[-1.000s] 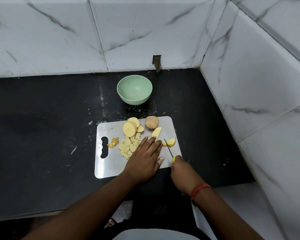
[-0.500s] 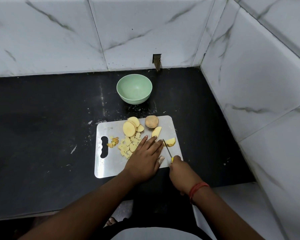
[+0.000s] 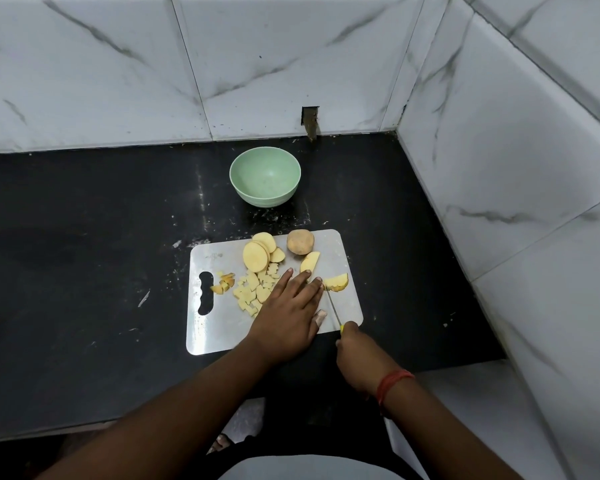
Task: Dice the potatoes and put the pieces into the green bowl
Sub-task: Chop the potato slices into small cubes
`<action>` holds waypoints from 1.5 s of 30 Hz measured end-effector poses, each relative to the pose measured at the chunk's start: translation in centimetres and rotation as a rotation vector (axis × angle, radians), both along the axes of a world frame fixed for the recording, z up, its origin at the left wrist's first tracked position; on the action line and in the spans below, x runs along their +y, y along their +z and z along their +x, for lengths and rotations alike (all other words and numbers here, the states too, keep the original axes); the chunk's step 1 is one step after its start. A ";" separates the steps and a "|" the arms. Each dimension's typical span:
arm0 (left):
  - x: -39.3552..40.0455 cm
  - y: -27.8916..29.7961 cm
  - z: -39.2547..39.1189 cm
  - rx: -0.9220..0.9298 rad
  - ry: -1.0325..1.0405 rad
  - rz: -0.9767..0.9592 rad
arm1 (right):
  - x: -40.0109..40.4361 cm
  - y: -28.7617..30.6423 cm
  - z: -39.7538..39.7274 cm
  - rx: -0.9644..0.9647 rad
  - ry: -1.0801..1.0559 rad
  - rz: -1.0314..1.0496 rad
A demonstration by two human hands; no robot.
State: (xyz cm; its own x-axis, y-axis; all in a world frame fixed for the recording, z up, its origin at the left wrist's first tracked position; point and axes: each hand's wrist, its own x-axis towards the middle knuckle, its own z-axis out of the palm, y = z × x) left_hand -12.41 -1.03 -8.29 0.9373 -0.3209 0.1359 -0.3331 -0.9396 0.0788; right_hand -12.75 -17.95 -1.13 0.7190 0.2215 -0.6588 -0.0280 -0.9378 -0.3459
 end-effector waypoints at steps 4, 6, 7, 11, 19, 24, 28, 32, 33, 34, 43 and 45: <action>0.1 0.0 -0.2 0.009 0.001 0.004 | -1.4 0.2 -0.9 -0.005 -0.006 0.008; 0.1 0.1 -0.3 0.003 -0.006 0.012 | -2.1 0.8 -0.8 -0.042 -0.062 0.046; 0.1 0.2 -0.4 -0.004 -0.011 0.018 | -2.4 1.2 -0.6 -0.067 -0.100 0.081; -0.9 1.1 -0.1 -0.065 -0.081 0.000 | -3.4 3.0 1.0 -0.166 -0.212 0.180; -4.8 1.9 3.3 0.188 -0.142 0.035 | -3.9 3.7 2.0 -0.164 -0.318 0.276; -2.7 1.2 1.3 0.204 -0.097 0.028 | -4.3 3.6 1.9 -0.120 -0.304 0.294; 0.1 0.0 0.0 0.104 -0.106 0.053 | -4.1 3.4 2.0 -0.093 -0.269 0.293; 1.6 0.6 -0.4 0.005 -0.131 0.127 | -3.4 3.4 2.3 -0.075 -0.225 0.263; 1.7 0.8 -0.3 -0.026 -0.110 0.114 | -3.2 3.4 2.4 -0.072 -0.214 0.252; 1.8 1.1 -0.1 -0.056 -0.073 0.085 | -3.0 3.5 2.4 -0.074 -0.207 0.244; 0.7 4.1 4.3 0.034 0.257 0.171 | -2.4 3.7 2.3 -0.092 -0.207 0.312; 0.5 4.2 5.0 0.072 0.325 0.180 | -2.5 3.7 2.2 -0.093 -0.207 0.313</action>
State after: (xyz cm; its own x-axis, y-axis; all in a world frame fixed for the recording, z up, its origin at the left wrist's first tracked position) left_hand -7.41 -0.54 -4.14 0.9992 -0.0175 0.0347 -0.0145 -0.9963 -0.0849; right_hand -10.51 -20.40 2.60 0.8231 0.2454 -0.5122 -0.1610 -0.7640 -0.6248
